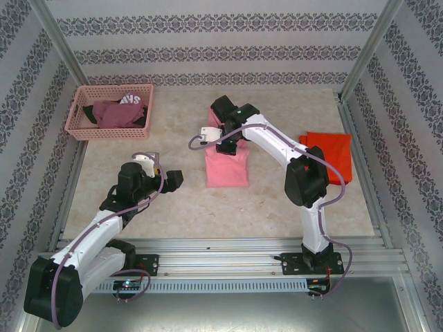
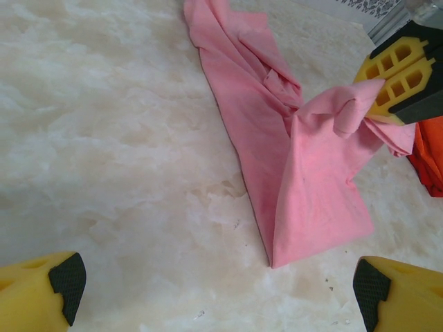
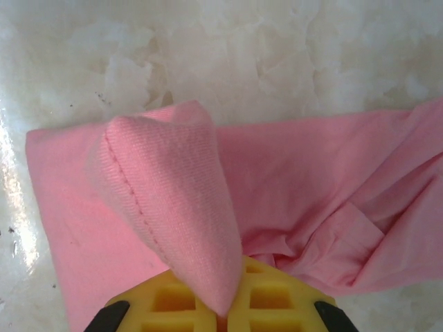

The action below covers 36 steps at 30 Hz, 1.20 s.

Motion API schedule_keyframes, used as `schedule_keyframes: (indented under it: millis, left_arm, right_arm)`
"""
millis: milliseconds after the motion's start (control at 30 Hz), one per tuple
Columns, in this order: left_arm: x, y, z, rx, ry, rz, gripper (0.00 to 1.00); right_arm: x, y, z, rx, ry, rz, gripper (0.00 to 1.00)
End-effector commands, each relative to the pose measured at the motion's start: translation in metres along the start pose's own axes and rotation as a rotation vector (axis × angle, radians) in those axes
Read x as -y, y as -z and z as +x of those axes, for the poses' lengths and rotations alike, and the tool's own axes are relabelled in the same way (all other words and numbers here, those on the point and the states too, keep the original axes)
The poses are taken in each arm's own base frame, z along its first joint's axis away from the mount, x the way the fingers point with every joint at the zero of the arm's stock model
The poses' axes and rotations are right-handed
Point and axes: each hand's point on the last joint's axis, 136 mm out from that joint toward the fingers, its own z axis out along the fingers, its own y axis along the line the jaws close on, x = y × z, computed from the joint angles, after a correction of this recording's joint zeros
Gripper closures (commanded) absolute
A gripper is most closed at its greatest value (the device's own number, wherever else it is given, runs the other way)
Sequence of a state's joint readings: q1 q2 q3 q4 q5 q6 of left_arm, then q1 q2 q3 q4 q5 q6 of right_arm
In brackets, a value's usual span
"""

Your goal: Fold and stack the t-shirts

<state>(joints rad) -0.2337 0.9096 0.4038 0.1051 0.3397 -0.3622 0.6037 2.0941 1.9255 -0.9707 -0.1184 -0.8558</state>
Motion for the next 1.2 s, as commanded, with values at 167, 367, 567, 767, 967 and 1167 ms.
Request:
schedule_keyframes:
  millis: [167, 367, 567, 767, 967, 1167]
  left_arm:
    - [-0.004, 0.002, 0.003, 0.0, -0.028, -0.013, 0.0]
    - [-0.004, 0.0, 0.005, -0.012, -0.022, -0.01, 0.0]
    - [-0.004, 0.0, 0.004, -0.011, -0.022, -0.012, 0.0]
    - [-0.004, 0.0, 0.003, -0.011, -0.021, -0.014, 0.0]
    - [-0.003, -0.002, 0.003, -0.01, -0.015, -0.003, 0.0]
    - [-0.004, -0.002, 0.005, -0.011, -0.015, -0.004, 0.0]
  right_arm:
    - [0.015, -0.024, 0.003, 0.025, -0.063, -0.021, 1.0]
    - [0.019, -0.039, 0.012, -0.011, -0.086, -0.037, 1.0]
    - [0.023, -0.035, 0.015, -0.033, -0.094, -0.025, 1.0]
    - [0.021, 0.004, 0.008, -0.03, -0.082, 0.016, 1.0]
    - [0.022, 0.017, 0.018, -0.117, -0.07, 0.036, 1.0]
    - [0.022, 0.018, 0.022, -0.15, -0.09, 0.031, 1.0]
